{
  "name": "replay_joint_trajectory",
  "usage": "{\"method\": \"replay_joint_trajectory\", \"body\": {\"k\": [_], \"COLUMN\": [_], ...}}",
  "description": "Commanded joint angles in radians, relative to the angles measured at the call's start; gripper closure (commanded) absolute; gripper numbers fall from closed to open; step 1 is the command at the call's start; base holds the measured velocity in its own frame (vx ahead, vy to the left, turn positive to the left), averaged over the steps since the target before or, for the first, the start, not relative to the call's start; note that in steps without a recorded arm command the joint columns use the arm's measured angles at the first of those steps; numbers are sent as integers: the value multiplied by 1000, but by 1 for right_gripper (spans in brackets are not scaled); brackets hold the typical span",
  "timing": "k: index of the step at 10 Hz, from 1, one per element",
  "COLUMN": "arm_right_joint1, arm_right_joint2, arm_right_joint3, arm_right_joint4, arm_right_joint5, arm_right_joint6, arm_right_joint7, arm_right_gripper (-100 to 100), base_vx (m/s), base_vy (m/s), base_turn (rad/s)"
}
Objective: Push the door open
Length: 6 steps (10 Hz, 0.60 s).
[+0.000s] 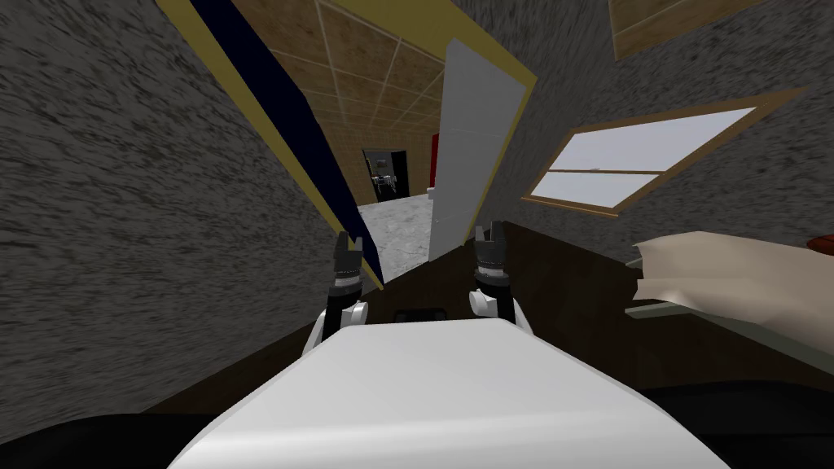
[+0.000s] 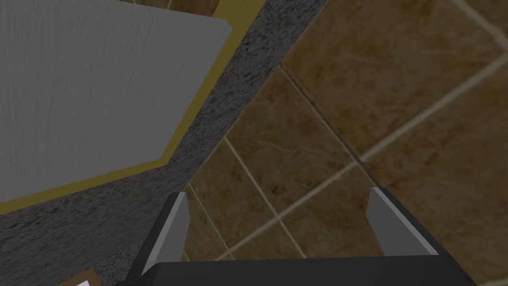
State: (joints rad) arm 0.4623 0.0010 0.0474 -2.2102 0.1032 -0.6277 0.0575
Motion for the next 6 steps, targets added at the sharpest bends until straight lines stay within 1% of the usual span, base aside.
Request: {"method": "replay_joint_trajectory", "body": {"k": [1,4,6], "arm_right_joint1": [-13,-31,-49], "arm_right_joint2": [-7,-16,-24], "arm_right_joint3": [0,-1,-1], "arm_right_joint4": [35,86,134], "arm_right_joint5": [5,13,20], "arm_right_joint6": [-6,-14,-22], "arm_right_joint7": [-10,-25,-39], "arm_right_gripper": [-100,-100,-100], "base_vx": [140,71,73], "base_vy": [-11,-33,-39], "base_turn": [6,27,27]}}
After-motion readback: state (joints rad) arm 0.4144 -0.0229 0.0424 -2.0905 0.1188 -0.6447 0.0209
